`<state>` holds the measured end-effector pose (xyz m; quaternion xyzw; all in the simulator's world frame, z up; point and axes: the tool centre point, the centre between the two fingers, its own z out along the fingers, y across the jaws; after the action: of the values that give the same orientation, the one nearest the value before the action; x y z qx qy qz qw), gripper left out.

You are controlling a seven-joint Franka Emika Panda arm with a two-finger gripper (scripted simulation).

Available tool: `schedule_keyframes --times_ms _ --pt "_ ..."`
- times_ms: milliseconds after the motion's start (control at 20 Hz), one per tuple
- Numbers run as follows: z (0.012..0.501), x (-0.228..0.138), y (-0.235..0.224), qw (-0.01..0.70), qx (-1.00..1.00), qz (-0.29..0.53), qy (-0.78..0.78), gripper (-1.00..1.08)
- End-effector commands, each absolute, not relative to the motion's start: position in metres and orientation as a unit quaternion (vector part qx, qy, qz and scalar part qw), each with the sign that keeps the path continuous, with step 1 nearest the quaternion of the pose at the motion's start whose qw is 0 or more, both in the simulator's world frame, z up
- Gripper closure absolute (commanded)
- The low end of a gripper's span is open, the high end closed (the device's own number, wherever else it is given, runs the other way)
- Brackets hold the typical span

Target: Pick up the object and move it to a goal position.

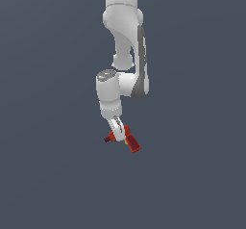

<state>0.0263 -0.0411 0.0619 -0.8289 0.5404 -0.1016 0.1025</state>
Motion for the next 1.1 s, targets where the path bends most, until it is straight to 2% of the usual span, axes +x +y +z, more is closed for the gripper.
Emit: schedule_keyframes --times_ms 0,1050 --pt "0.058 0.026 -0.044 0.105 -0.816 -0.105 0.559 -1.0" --pt "0.029 0.032 -0.046 0.107 -0.804 -0.107 0.575 -1.0"
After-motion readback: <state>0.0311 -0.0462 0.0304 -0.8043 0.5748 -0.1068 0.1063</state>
